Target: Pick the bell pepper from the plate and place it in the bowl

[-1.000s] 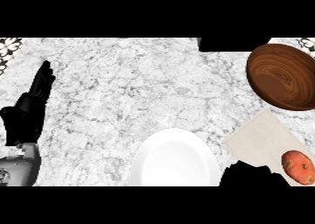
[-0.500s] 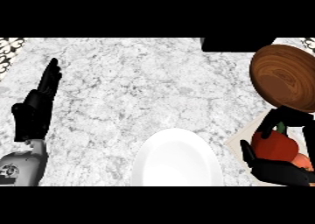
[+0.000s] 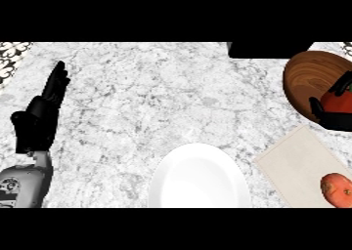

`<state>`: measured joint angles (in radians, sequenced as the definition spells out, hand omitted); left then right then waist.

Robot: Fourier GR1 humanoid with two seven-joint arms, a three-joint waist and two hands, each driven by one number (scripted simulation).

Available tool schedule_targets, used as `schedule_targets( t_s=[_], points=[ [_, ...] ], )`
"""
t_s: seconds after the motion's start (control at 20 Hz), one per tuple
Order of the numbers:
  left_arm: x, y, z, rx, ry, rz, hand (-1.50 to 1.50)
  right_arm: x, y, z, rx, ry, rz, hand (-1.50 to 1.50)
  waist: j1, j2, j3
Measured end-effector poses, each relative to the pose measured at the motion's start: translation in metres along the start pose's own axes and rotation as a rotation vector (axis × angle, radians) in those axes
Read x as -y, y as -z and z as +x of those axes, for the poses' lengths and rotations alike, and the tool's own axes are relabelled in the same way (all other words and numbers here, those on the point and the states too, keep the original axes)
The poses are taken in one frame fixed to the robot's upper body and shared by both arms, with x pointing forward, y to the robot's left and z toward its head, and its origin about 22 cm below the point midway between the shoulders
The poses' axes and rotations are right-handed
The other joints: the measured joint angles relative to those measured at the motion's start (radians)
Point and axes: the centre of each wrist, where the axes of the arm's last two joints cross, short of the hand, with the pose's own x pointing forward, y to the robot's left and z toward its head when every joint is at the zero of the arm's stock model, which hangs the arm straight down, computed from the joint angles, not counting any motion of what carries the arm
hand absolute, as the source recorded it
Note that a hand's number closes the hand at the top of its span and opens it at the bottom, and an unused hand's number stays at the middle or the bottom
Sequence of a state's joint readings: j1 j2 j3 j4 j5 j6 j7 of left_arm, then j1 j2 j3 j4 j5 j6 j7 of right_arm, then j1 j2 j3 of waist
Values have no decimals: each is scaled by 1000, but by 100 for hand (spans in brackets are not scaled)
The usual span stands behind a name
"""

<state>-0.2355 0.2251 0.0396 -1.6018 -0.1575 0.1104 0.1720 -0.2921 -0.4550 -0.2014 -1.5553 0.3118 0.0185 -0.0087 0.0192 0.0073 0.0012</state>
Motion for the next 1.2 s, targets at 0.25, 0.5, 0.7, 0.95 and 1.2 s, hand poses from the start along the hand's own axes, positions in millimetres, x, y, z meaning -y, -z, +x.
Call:
schedule_targets(
  t_s=[0.25,0.5,0.7,0.95,1.2],
  points=[
    [2,2,3,1,-3,-3,0,6,32,-33,-9,-153,-68,150,12,3,0],
    [5,8,8,8,-10,-13,0,1,45,-74,-29,-272,-115,150,25,8,1],
    [12,5,7,19,-7,-25,0,3,57,-95,-84,-267,-117,150,36,12,2],
    [11,8,5,29,-12,-30,0,-6,61,-110,-159,-179,-33,-150,49,20,3],
    [10,10,5,28,-12,-30,0,-16,62,-116,-127,-36,10,-150,50,21,4]
  ],
)
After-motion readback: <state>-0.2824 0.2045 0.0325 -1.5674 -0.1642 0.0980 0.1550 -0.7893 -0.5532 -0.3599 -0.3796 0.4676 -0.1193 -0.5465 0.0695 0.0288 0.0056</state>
